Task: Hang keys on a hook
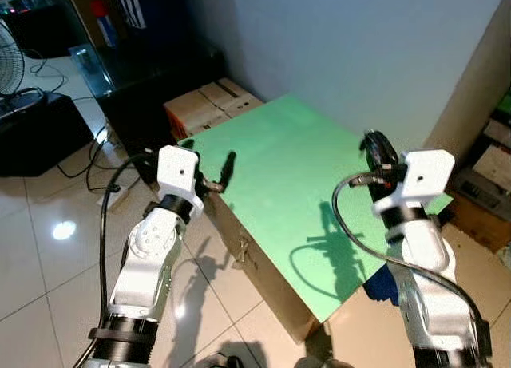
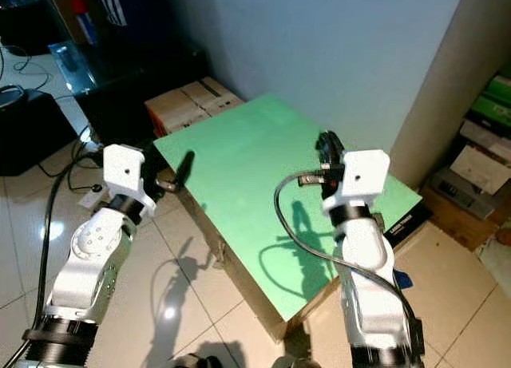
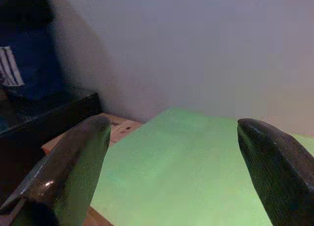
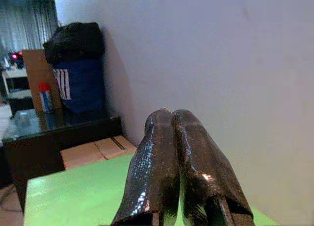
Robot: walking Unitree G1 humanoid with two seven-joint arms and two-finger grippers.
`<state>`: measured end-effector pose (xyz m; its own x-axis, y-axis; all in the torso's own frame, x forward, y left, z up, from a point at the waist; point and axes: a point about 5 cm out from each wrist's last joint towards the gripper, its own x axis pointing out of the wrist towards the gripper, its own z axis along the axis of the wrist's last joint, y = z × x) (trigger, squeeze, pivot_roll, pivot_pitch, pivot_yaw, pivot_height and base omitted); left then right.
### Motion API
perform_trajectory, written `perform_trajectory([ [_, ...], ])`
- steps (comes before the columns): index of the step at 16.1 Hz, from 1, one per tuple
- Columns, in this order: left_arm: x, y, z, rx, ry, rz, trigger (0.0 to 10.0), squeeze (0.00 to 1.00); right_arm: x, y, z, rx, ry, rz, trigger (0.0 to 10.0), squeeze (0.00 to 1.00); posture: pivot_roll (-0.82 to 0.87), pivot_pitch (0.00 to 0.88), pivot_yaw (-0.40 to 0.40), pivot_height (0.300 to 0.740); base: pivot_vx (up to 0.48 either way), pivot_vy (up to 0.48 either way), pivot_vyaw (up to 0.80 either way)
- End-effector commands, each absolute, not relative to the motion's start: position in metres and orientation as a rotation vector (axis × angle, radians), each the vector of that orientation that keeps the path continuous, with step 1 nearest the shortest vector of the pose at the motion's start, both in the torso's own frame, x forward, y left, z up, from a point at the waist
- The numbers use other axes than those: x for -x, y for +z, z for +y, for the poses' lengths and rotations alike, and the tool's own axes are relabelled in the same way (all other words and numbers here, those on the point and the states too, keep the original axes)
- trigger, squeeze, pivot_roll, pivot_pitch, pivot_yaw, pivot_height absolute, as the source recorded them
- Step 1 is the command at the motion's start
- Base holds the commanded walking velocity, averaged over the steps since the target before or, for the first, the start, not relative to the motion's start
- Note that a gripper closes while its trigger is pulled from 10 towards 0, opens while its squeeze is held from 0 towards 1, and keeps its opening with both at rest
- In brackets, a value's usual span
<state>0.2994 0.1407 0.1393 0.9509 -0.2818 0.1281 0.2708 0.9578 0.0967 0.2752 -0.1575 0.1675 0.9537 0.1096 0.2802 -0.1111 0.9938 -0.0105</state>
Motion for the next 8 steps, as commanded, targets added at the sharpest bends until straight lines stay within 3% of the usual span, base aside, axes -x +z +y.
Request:
perform_trajectory([
  [1, -0.299, 0.14, 0.148, -0.102, -0.248, -0.134, 10.0, 0.0, -0.278, 0.165, -0.158, -0.035, 0.112, -0.262, 10.0, 0.0, -0.14, 0.0, 0.085, 0.74, 0.0, -0.409, 0.0],
  [8, -0.305, 0.145, 0.147, -0.153, -0.238, -0.148, 10.0, 0.0, -0.289, 0.147, -0.153, 0.006, 0.142, -0.144, 10.0, 0.0, -0.13, 0.0, 0.074, 0.74, 0.0, -0.421, 0.0],
])
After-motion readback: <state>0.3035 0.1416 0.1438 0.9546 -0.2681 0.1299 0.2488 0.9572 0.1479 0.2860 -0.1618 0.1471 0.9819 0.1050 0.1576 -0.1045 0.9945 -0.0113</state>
